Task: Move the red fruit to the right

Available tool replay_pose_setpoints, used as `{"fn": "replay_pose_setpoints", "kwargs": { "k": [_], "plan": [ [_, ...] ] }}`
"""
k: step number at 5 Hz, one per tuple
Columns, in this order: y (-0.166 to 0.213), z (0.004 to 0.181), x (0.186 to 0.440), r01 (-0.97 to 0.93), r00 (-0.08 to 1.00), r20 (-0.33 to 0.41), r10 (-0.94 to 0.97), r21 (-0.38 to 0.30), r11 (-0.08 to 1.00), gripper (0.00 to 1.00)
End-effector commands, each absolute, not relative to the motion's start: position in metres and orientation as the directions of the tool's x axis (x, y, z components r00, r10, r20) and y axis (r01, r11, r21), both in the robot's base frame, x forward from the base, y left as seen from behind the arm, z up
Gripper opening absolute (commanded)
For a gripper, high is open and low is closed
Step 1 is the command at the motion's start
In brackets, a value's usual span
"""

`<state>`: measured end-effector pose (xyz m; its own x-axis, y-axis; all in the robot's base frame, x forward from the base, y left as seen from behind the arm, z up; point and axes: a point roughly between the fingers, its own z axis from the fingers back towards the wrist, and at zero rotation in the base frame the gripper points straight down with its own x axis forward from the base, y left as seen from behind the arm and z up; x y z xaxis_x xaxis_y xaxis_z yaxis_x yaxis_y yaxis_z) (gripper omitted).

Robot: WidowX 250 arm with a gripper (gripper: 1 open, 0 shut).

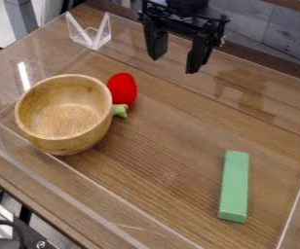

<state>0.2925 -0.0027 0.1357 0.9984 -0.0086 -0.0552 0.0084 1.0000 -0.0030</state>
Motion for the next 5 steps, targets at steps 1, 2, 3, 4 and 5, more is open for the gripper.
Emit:
{"fn": "replay_pose_setpoints", "kwargs": {
  "k": [1, 2, 3, 4, 5],
  "plan": [
    [0.003, 0.126, 0.296, -0.011, 0.997, -0.072, 0.011, 0.002, 1.000, 1.00],
    [0.026, 0.122, 0.291, -0.114, 0.991, -0.064, 0.115, 0.018, 0.993, 1.00],
    [0.058, 0.119, 0.284, -0.207, 0.977, -0.040, 0.208, 0.027, 0.978, 1.00],
    [0.067, 0.114, 0.289, -0.152, 0.988, -0.004, 0.153, 0.033, 0.988, 1.00],
    [0.064, 0.104, 0.296, -0.098, 0.995, 0.011, 0.098, 0.038, 0.994, 1.00]
  ]
}}
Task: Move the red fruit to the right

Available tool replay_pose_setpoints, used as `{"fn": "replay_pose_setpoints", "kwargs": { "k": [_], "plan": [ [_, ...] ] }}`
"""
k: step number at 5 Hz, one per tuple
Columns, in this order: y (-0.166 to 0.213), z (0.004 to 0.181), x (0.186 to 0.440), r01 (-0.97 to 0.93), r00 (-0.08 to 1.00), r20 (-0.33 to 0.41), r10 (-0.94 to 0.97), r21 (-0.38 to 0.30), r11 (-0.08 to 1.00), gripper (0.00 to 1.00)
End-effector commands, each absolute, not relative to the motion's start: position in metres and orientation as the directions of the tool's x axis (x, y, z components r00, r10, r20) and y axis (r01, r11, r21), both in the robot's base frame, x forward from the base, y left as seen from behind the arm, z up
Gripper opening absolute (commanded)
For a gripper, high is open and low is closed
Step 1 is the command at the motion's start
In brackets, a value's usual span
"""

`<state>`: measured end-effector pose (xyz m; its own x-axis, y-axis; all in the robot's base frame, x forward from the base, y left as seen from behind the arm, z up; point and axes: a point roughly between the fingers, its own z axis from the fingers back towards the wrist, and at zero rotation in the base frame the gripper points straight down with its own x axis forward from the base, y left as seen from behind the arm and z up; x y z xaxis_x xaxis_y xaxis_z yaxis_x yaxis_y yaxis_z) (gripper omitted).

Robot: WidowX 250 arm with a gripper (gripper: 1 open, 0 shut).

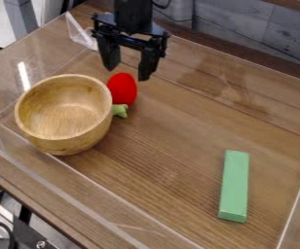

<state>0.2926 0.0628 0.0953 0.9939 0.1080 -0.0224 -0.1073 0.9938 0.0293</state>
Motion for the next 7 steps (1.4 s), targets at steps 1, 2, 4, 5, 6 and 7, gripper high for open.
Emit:
{"fn": "replay_pose_setpoints", "kwargs": {
  "k": [1, 2, 4, 5, 6, 7],
  "plan": [
    [0.061, 0.093, 0.293, -0.053, 0.998, 0.019, 0.053, 0.043, 0.998, 1.00],
    [0.061, 0.087, 0.292, -0.029, 0.999, 0.037, 0.028, 0.049, 0.998, 1.00],
    [0.083, 0.069, 0.298, -0.215, 0.975, 0.064, 0.212, 0.060, 0.975, 1.00],
    [0.086, 0.064, 0.301, -0.226, 0.973, 0.066, 0.222, 0.061, 0.972, 1.00],
    [0.087, 0.059, 0.303, -0.233, 0.971, 0.065, 0.228, 0.066, 0.970, 1.00],
    [0.089, 0.055, 0.305, -0.239, 0.970, 0.066, 0.235, 0.067, 0.969, 1.00]
  ]
}}
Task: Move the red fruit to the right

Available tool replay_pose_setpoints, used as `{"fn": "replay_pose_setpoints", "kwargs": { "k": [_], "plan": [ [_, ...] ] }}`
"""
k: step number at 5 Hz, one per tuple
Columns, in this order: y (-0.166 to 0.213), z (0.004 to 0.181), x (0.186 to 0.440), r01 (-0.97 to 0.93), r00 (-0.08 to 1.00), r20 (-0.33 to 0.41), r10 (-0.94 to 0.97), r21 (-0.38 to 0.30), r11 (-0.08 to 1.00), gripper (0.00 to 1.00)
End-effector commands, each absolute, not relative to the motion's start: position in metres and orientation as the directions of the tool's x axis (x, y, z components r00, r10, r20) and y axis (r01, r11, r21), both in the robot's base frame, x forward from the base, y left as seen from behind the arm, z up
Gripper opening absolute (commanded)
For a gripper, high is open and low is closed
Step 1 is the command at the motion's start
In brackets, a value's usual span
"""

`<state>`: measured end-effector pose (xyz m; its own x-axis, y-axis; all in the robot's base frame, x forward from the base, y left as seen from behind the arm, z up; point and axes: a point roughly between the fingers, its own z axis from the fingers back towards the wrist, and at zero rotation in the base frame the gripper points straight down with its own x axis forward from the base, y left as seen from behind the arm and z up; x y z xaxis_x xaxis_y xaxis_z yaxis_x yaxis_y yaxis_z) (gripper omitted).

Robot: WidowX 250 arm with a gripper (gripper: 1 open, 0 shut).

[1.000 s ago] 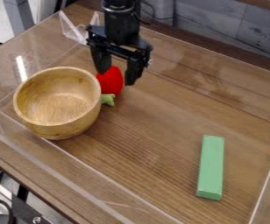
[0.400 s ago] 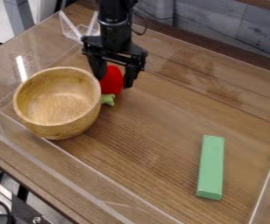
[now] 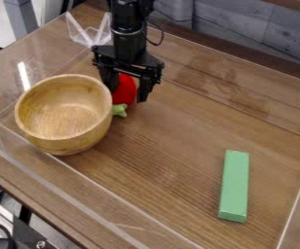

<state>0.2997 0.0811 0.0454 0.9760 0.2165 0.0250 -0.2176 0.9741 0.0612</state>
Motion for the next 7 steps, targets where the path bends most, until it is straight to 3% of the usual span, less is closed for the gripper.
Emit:
{"fn": "replay_pose_setpoints", "kwargs": {
  "k": [1, 2, 3, 4, 5, 6, 7],
  "plan": [
    [0.094, 0.047, 0.305, -0.282, 0.958, 0.067, 0.278, 0.066, 0.957, 1.00],
    [0.098, 0.040, 0.304, -0.322, 0.946, 0.066, 0.318, 0.066, 0.945, 0.00],
    [0.100, 0.039, 0.299, -0.359, 0.932, 0.060, 0.356, 0.052, 0.932, 1.00],
    [0.101, 0.039, 0.294, -0.395, 0.918, 0.053, 0.392, 0.040, 0.918, 1.00],
    [0.112, 0.044, 0.292, -0.398, 0.917, 0.048, 0.396, 0.043, 0.917, 0.00],
    [0.121, 0.052, 0.291, -0.394, 0.919, 0.038, 0.393, 0.042, 0.918, 1.00],
    [0.113, 0.054, 0.291, -0.369, 0.929, 0.030, 0.368, 0.038, 0.929, 0.00]
  ]
}}
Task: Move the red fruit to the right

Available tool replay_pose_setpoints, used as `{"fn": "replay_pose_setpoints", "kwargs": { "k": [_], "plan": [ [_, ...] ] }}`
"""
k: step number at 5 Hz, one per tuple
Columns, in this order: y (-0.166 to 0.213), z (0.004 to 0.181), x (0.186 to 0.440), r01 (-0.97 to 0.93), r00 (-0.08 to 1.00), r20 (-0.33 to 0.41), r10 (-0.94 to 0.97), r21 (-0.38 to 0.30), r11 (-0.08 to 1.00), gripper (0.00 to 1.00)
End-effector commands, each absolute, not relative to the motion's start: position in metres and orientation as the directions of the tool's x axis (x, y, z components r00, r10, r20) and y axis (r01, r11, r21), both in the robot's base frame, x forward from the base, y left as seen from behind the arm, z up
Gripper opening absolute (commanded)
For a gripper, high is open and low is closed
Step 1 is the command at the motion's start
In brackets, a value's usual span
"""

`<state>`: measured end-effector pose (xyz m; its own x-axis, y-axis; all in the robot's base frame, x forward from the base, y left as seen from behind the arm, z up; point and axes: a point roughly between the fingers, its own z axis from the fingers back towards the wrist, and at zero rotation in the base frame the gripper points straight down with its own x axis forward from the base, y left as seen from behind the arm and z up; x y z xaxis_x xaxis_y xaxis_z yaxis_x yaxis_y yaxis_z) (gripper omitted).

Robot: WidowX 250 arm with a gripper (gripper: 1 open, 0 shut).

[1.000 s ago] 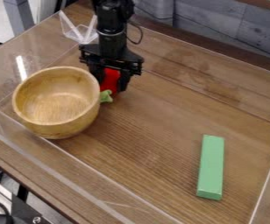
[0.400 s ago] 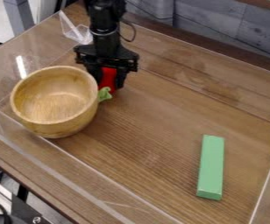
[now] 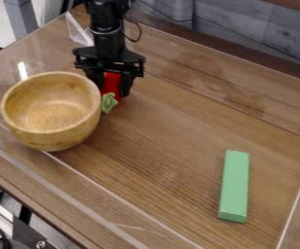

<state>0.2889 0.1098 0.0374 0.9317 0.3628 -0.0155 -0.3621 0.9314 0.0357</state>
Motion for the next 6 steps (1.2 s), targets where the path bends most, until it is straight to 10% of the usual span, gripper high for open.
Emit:
{"fn": "replay_pose_setpoints", "kwargs": {
  "k": [1, 6],
  "plan": [
    [0.102, 0.056, 0.292, -0.345, 0.938, 0.024, 0.345, 0.029, 0.938, 0.00],
    [0.029, 0.089, 0.279, -0.096, 0.994, 0.042, 0.098, -0.050, 0.994, 0.00]
  ]
}}
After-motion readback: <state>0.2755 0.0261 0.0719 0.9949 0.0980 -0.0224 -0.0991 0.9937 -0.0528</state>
